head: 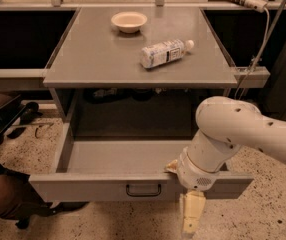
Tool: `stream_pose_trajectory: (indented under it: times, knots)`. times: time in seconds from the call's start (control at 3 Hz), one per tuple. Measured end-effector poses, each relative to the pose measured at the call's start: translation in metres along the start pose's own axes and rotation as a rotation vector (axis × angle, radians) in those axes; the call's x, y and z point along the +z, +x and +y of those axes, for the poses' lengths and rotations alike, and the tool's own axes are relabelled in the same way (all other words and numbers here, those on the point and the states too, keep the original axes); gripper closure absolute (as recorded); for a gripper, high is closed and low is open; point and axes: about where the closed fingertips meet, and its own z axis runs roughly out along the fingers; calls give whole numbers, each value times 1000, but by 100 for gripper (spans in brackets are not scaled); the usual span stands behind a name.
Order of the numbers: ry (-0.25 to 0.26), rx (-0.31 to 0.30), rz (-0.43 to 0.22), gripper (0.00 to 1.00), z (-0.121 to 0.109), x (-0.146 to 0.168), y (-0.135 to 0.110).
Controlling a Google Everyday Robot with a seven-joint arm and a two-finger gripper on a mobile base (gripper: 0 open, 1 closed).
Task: Open top drawer
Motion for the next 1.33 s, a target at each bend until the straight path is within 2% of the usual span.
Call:
stream_pose_trajectory:
  times: [0.33,0.67,1.0,1.33]
  knots:
    - [-20,58,-8,0,41,-3,10]
    - [-21,58,-8,0,41,-3,9]
    - [-54,78,-12,0,64,1,11]
    - [-54,78,-12,0,64,1,11]
